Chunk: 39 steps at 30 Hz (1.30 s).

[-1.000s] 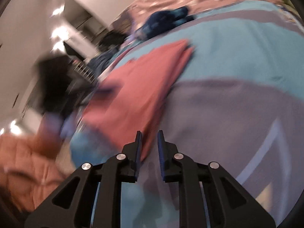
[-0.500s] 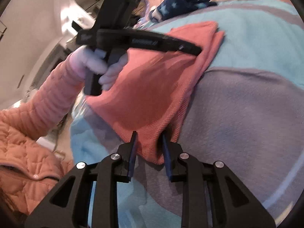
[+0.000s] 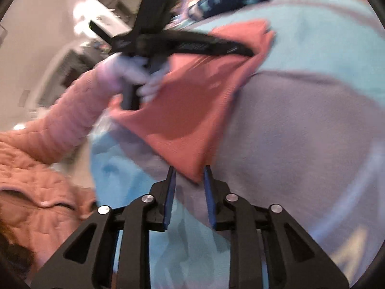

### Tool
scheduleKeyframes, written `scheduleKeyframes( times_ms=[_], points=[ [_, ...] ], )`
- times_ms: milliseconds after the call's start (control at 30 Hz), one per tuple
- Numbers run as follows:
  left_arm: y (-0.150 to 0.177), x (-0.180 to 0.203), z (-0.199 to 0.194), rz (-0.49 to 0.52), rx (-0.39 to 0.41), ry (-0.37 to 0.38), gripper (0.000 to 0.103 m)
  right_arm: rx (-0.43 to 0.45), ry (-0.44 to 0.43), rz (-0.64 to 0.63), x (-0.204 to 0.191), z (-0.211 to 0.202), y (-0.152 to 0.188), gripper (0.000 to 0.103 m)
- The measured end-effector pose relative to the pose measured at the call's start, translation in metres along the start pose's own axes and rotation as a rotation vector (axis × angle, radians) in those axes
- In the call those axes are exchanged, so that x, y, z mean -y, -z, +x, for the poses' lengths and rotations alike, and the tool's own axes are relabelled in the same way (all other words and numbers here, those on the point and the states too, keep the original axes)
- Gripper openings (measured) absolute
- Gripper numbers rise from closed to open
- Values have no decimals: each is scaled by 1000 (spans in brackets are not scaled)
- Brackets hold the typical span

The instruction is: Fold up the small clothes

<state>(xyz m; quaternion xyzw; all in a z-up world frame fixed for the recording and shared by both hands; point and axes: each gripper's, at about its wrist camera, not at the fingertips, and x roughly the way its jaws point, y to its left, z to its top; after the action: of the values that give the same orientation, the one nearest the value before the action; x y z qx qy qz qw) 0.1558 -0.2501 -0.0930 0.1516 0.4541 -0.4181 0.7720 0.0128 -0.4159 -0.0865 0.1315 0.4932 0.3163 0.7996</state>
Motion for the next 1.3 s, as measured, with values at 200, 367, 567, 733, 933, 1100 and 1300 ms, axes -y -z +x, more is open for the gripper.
scheduleKeyframes(
  times_ms=[200,367,567,733,933,1100,1300],
  points=[
    [61,-4,-94,-43,179,-36,61,180,180,12,-33,-27,-3,25],
    [158,-49,-179,-237,302,-217,66,257,185,-18,-62,7,-25,28],
    [284,-101,-253,-479,368,-325,62,65,373,78,-47,71,-31,33],
    [338,-110,-268,-493,415,-199,39,101,483,71,-79,62,-51,33],
    [336,-110,-255,-336,432,-67,38,110,456,-90,-150,84,-99,44],
    [325,-128,-233,-244,347,-33,48,11,431,-233,-194,125,-107,46],
    [304,-148,-220,-152,313,141,49,-37,426,-217,-199,154,-116,51]
  ],
)
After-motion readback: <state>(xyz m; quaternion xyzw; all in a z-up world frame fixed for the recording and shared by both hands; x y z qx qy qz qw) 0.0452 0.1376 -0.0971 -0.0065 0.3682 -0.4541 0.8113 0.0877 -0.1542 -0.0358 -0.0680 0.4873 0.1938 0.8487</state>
